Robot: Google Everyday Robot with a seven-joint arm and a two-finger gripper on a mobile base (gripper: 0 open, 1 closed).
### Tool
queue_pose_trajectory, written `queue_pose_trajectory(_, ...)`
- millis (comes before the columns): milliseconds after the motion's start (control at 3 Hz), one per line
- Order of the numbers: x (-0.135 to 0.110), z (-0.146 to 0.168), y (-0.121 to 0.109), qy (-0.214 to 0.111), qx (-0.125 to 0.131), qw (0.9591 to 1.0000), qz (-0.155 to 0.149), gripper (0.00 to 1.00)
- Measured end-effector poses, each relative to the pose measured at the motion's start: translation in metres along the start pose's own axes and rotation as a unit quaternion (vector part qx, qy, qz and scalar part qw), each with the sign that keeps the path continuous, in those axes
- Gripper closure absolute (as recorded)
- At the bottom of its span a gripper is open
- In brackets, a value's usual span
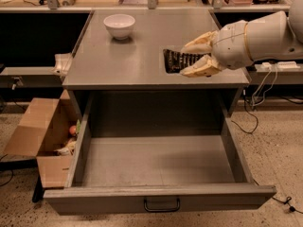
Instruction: Pick rxbar chocolate from top drawer and place on counter
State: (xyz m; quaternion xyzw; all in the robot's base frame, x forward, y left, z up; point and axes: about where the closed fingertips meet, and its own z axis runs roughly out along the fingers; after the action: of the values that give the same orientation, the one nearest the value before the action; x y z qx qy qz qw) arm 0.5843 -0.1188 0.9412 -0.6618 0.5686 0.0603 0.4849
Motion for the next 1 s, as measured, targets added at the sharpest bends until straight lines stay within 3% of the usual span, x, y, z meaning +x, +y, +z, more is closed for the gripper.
queue_pose_trajectory(333, 0.001, 0.001, -0.002, 0.001, 0.001, 1.0000, 0.002, 1.00)
queue_pose_trajectory(667, 0.011, 0.010, -0.018, 0.016, 0.008, 0.9995, 0.026, 1.00)
queue_pose_trajectory(1000, 0.052, 0.040, -0.060, 0.036, 0.008, 0.9956, 0.086, 1.00)
